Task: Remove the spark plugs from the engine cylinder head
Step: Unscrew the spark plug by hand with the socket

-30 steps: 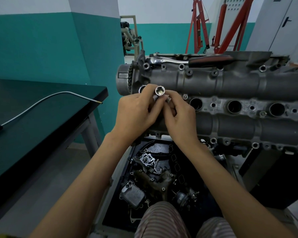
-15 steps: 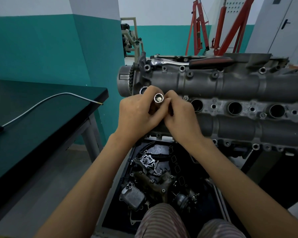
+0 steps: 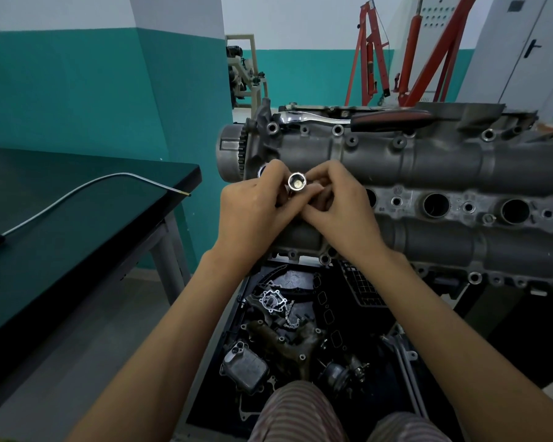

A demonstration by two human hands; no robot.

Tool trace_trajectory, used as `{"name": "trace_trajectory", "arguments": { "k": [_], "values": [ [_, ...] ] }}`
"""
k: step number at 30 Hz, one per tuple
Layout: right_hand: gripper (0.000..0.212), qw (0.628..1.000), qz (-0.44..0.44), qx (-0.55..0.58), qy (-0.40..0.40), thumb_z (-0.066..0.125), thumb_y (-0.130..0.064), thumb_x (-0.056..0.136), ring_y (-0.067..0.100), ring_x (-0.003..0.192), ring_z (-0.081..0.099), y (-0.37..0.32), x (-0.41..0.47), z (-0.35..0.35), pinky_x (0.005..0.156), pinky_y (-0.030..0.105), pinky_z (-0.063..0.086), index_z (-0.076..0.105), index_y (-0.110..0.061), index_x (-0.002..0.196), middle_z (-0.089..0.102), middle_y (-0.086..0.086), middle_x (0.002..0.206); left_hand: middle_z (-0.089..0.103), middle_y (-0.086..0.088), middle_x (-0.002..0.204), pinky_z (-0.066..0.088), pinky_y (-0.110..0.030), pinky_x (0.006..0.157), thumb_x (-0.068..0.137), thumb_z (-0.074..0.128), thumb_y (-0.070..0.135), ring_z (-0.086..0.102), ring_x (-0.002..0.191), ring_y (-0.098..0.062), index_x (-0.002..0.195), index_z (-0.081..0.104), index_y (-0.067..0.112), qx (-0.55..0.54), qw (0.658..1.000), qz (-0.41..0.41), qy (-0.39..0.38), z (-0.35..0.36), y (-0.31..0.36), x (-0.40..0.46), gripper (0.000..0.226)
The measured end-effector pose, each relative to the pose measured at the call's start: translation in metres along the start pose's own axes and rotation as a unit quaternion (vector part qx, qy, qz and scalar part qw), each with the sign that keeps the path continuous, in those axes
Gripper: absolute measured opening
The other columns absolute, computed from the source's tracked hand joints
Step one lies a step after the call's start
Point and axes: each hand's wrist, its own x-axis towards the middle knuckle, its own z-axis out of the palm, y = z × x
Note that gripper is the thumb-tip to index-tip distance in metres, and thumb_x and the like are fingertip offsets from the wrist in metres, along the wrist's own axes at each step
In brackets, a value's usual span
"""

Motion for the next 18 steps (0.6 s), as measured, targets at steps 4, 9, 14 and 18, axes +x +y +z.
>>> {"name": "trace_trajectory", "arguments": {
  "k": [4, 9, 14, 18],
  "values": [
    [0.017, 0.999, 0.005, -0.007, 0.050, 0.066, -0.017, 0.077, 0.013, 0.066, 0.050, -0.004, -0.001, 0.007, 0.056, 0.039, 0.044, 0.050, -0.020, 0.072, 0.055, -0.005, 0.074, 0.049, -0.006, 0.045, 0.036, -0.031, 0.034, 0.079, 0.066, 0.039, 0.044, 0.037, -0.021, 0.063, 0.051, 0.000, 0.010, 1.000, -0.005, 0.007, 0.002, 0.001, 0.000, 0.045],
    [0.007, 0.997, -0.001, -0.004, 0.078, 0.056, -0.022, 0.082, 0.011, 0.064, 0.053, -0.004, -0.009, 0.013, 0.059, 0.038, 0.047, 0.061, -0.018, 0.084, 0.059, -0.008, 0.073, 0.055, 0.000, 0.051, 0.041, -0.031, 0.039, 0.085, 0.062, 0.030, 0.050, 0.042, -0.017, 0.074, 0.060, 0.002, 0.013, 1.000, 0.007, 0.003, 0.002, 0.000, -0.004, 0.030],
    [0.024, 0.998, -0.035, 0.002, 0.046, 0.050, -0.020, 0.085, 0.007, 0.075, 0.056, -0.004, -0.010, 0.014, 0.066, 0.033, 0.049, 0.064, -0.019, 0.105, 0.063, -0.011, 0.085, 0.060, 0.003, 0.056, 0.042, -0.027, 0.048, 0.087, 0.059, 0.019, 0.054, 0.048, -0.014, 0.091, 0.070, 0.007, 0.022, 0.999, 0.022, 0.010, 0.002, -0.001, -0.006, 0.017],
    [0.026, 0.998, -0.026, -0.011, 0.061, 0.049, -0.021, 0.084, 0.004, 0.061, 0.049, -0.005, -0.012, 0.015, 0.057, 0.025, 0.042, 0.061, -0.021, 0.107, 0.057, -0.015, 0.074, 0.059, 0.000, 0.052, 0.043, -0.031, 0.042, 0.086, 0.063, 0.025, 0.054, 0.044, -0.019, 0.081, 0.069, 0.004, 0.032, 0.999, 0.022, 0.007, 0.003, -0.003, -0.005, 0.023]
  ]
}}
